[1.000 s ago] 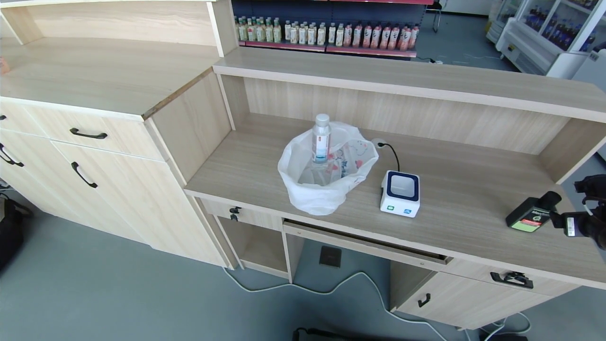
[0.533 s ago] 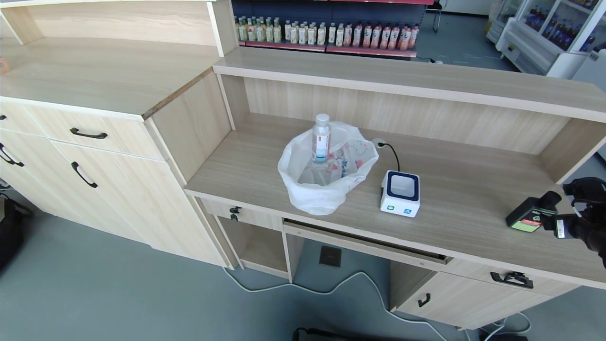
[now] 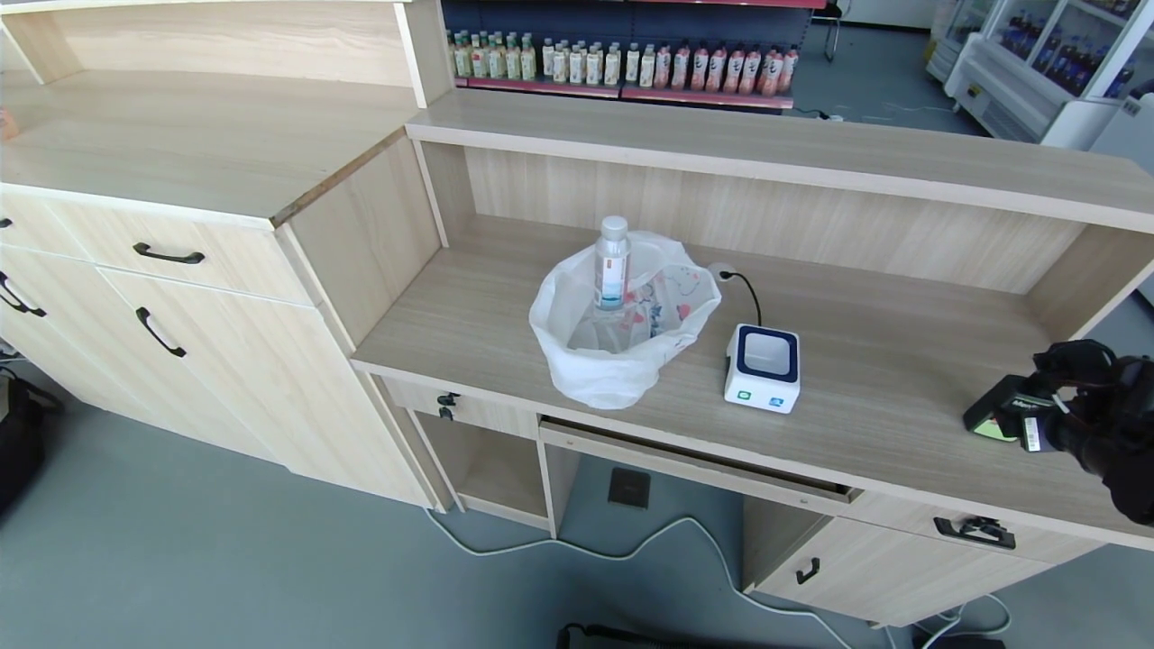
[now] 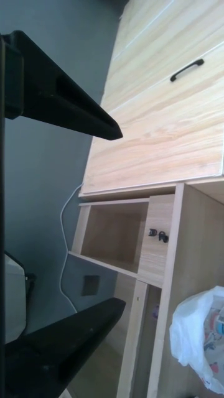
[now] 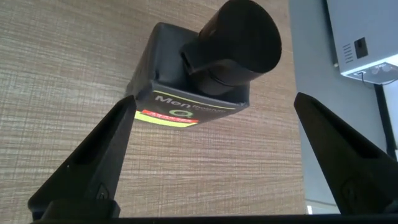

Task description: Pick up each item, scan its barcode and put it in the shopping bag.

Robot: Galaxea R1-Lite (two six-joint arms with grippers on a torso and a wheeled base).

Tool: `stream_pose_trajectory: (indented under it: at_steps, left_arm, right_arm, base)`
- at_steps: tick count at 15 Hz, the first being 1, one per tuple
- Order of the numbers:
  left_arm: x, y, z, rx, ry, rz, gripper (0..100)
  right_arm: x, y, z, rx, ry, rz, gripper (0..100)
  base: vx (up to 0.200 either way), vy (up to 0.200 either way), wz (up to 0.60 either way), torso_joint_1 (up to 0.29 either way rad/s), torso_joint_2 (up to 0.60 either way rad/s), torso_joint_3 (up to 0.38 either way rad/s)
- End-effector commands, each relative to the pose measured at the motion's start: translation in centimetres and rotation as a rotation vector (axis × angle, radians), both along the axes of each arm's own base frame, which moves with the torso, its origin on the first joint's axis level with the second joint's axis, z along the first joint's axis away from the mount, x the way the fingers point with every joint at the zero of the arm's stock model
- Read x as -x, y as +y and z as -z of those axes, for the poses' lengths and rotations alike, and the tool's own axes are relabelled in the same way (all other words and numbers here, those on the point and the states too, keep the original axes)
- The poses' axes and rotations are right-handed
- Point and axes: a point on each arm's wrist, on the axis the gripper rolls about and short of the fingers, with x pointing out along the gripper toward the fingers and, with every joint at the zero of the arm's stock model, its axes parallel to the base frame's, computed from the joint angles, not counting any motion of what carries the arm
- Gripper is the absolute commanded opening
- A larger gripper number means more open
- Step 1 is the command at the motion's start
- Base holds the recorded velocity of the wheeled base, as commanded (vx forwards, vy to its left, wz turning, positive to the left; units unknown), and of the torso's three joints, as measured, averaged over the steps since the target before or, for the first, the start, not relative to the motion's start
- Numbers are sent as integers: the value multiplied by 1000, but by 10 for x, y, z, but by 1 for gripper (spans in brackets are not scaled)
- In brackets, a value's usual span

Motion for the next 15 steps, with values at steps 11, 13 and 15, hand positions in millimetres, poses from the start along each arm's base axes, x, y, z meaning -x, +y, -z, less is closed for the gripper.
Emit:
stream_pose_trajectory:
  at_steps: [11, 13, 15]
  left_arm:
    - [0, 0, 0, 0, -1, 0, 100]
    - [0, 0, 0, 0, -1, 0, 100]
    - [0, 0, 0, 0, -2, 0, 100]
  right_arm:
    - [-18, 7, 5, 23, -4, -40, 100]
    - [-13, 10, 2, 21, -1, -42, 100]
    - [-4, 13, -7, 38, 2, -45, 100]
  base:
    - [0, 0, 0, 0, 0, 0]
    - [0, 0, 0, 0, 0, 0]
    - [0, 0, 0, 0, 0, 0]
